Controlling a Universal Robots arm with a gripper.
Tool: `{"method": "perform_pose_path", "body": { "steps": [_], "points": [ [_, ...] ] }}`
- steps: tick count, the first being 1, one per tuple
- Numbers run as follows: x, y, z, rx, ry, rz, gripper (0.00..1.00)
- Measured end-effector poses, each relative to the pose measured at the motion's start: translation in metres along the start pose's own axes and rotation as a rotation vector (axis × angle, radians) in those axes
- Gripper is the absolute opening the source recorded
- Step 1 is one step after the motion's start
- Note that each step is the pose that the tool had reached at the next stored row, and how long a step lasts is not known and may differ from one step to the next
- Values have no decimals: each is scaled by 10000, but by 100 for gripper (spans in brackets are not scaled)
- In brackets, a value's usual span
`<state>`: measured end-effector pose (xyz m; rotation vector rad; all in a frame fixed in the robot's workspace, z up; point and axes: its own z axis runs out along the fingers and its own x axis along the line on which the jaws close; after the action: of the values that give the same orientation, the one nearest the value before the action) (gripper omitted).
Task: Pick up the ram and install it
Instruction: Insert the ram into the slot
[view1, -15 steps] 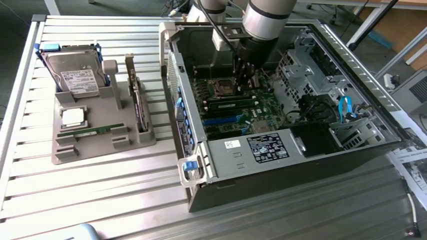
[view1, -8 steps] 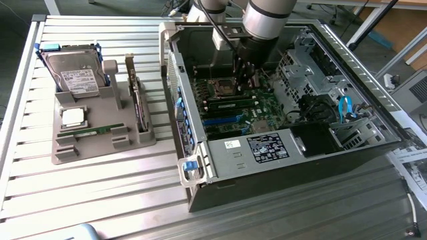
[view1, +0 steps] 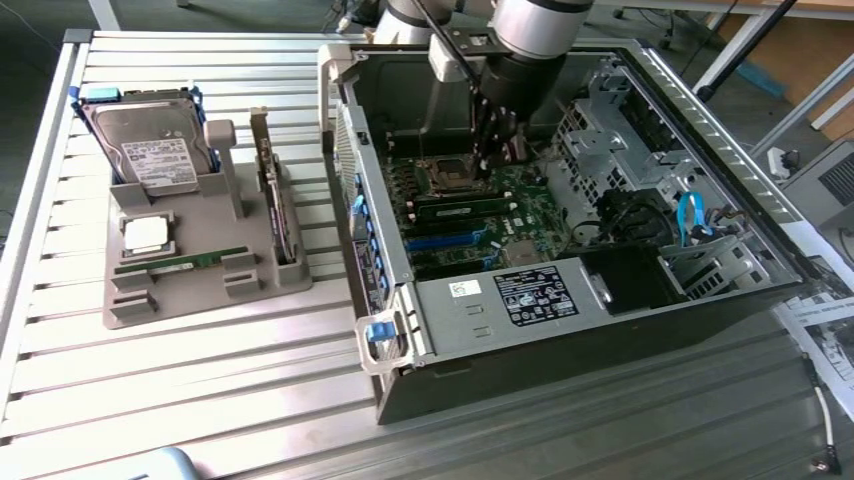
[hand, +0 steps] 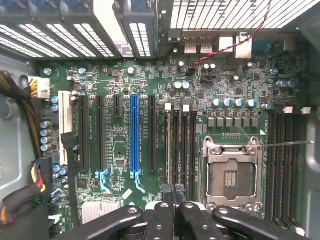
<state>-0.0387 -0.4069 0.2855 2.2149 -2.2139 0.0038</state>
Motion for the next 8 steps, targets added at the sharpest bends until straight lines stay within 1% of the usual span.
{"method": "perform_pose_path", "body": {
  "steps": [2, 8],
  "points": [
    [1, 0, -43, 0, -1, 0, 11],
    [1, 0, -46, 0, -1, 0, 11]
  ]
}}
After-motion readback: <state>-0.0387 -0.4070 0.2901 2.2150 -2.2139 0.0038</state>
